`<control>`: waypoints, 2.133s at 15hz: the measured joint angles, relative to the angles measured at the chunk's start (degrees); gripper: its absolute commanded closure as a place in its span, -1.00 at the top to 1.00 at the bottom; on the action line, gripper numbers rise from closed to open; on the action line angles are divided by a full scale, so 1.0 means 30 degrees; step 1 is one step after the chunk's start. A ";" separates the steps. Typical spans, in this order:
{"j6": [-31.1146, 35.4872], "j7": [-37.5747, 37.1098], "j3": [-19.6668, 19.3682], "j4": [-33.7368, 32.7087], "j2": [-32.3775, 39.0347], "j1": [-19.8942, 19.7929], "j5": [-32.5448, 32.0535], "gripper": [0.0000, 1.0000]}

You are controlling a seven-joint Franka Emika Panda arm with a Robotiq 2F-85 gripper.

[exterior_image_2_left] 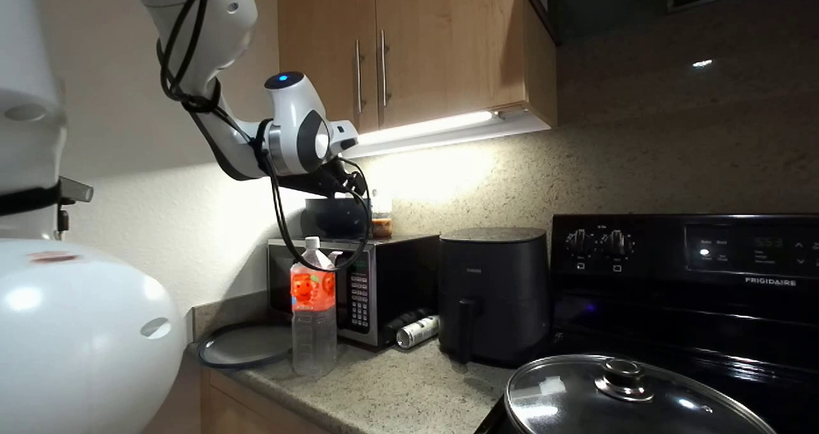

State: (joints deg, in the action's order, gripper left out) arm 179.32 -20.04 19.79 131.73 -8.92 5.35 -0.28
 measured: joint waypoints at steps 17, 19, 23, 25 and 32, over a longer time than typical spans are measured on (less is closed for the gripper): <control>0.1062 -0.4429 0.0757 -0.4210 0.3779 -0.2497 -0.5037 1.00; 0.1063 -0.4937 0.0269 -0.5090 0.4671 -0.2370 -0.5829 1.00; 0.1030 -0.6281 -0.2011 -0.7365 0.6617 -0.0408 -0.7827 1.00; 0.0920 -0.6782 -0.3157 -0.8211 0.7292 0.0748 -0.8402 1.00; 0.1629 -0.6782 -0.3525 -0.8519 0.7646 0.1083 -0.8397 1.00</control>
State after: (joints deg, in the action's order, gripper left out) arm 184.20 -40.39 9.22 106.17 14.02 8.60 -25.47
